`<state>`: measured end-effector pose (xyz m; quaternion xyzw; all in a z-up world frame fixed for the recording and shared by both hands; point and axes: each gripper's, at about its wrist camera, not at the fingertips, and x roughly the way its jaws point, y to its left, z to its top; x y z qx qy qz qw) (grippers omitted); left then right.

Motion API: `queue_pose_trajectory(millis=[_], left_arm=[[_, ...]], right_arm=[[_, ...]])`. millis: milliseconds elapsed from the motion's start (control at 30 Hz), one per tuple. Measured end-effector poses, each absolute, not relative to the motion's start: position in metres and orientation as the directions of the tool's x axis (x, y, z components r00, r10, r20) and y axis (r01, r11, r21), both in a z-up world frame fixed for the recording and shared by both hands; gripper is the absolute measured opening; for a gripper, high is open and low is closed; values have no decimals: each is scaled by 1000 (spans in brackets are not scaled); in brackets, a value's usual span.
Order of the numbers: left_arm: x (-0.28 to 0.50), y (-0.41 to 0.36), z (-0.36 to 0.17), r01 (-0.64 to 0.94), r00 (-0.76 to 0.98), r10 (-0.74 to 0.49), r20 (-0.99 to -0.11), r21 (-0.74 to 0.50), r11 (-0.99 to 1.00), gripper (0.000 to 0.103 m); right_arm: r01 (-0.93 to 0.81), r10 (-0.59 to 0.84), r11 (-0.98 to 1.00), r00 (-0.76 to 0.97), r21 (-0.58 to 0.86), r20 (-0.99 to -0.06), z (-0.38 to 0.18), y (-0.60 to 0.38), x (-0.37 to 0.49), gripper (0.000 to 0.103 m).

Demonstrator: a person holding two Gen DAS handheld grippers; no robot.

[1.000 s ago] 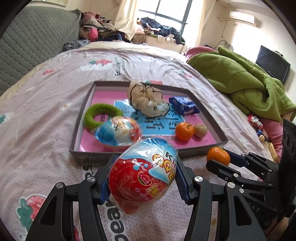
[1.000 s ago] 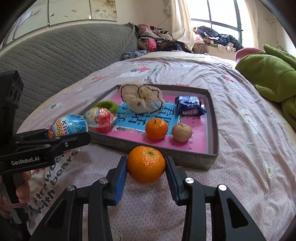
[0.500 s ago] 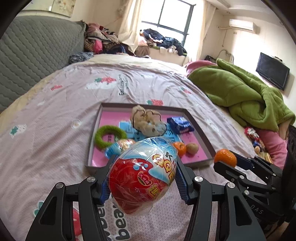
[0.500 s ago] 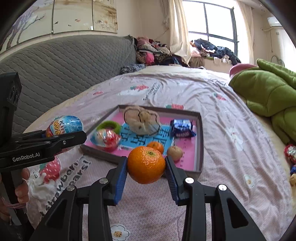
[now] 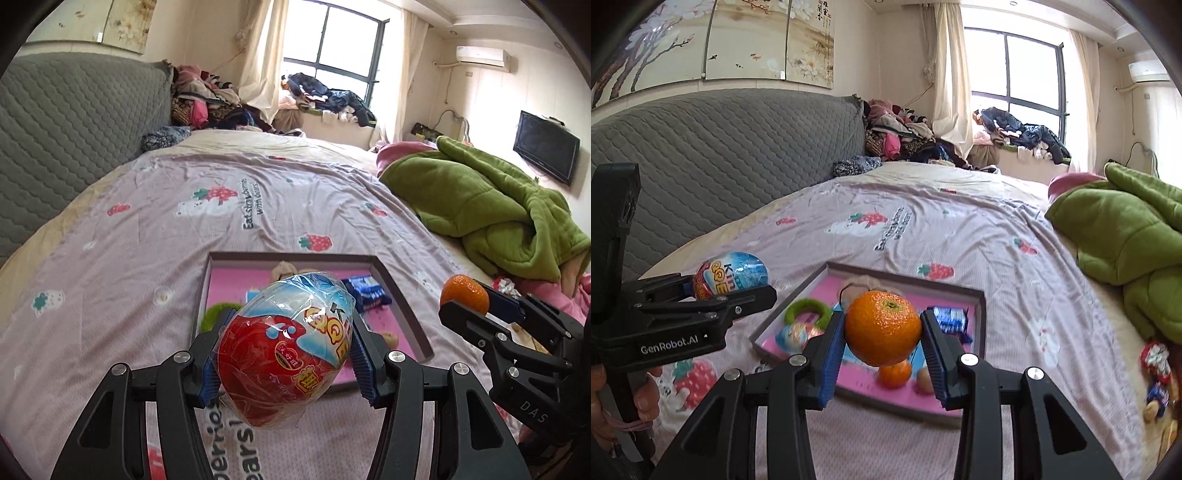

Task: Organize objects
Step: 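Lift and carry the Kinder egg and mandarin over the tray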

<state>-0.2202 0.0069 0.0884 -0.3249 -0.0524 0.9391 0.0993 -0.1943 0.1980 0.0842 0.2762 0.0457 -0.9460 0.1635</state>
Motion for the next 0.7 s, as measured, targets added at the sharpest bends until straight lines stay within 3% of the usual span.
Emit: queue_pose_trajectory(millis=[700], left_arm=[[-296, 25, 74, -131, -759, 179, -626, -122, -984, 59]], right_arm=[[297, -227, -954, -805, -41, -548, 77, 202, -256, 41]])
